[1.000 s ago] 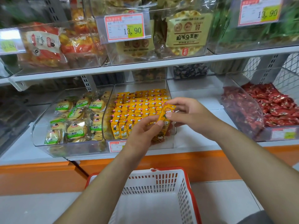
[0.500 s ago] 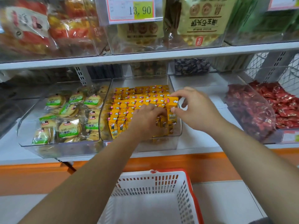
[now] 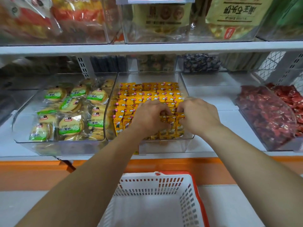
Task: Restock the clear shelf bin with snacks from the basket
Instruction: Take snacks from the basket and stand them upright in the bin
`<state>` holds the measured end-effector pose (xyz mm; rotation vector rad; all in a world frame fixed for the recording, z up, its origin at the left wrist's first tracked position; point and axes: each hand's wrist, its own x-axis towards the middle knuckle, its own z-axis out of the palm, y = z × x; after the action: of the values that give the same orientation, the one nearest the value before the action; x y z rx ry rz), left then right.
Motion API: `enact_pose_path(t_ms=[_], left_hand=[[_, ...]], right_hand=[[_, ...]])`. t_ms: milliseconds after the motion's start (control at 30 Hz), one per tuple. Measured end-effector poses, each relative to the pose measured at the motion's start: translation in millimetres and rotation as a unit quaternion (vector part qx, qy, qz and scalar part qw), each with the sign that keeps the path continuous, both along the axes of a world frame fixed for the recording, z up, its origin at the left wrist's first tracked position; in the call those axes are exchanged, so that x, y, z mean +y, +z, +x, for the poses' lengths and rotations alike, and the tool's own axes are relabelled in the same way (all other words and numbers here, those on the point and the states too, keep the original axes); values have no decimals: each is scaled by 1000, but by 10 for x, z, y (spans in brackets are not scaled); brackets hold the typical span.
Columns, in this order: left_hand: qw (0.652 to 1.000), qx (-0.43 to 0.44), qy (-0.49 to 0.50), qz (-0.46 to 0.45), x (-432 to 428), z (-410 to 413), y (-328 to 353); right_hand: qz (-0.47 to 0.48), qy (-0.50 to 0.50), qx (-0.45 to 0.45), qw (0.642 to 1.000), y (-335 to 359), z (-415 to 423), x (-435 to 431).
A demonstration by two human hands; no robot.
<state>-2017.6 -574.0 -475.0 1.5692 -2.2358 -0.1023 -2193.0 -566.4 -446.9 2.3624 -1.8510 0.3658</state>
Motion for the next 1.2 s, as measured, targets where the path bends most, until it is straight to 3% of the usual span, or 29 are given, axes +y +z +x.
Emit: enact_pose_path(t_ms=[200, 333, 400, 467, 600, 733, 833, 1100, 1200], left_hand=[[998, -30, 32, 36, 117, -78, 110], [996, 55, 51, 41, 394, -40, 341], [996, 86, 30, 5, 666, 77, 447], [994, 110, -10, 20, 1000, 249, 474], [979, 96, -11, 182, 1530, 495, 105], [934, -37, 29, 354, 1803, 567, -668], [893, -137, 52, 425, 2021, 658, -1327], [837, -100, 62, 534, 2473, 848, -2671], [817, -78, 49, 569, 2441, 917, -2961]], right_hand=[[67, 3, 89, 994, 86, 70, 61], [41, 23, 86, 995, 262, 11, 302], [-24, 28, 46, 998, 350, -63, 490], [-36, 56, -52, 996, 389, -123, 713], [151, 135, -188, 961, 160, -38, 1104], [326, 166, -141, 920, -649, 162, 1375], [442, 152, -105, 878, -1477, 283, 1529], [573, 40, -72, 815, -3265, 313, 1895], [612, 29, -8, 790, -3616, 275, 2037]])
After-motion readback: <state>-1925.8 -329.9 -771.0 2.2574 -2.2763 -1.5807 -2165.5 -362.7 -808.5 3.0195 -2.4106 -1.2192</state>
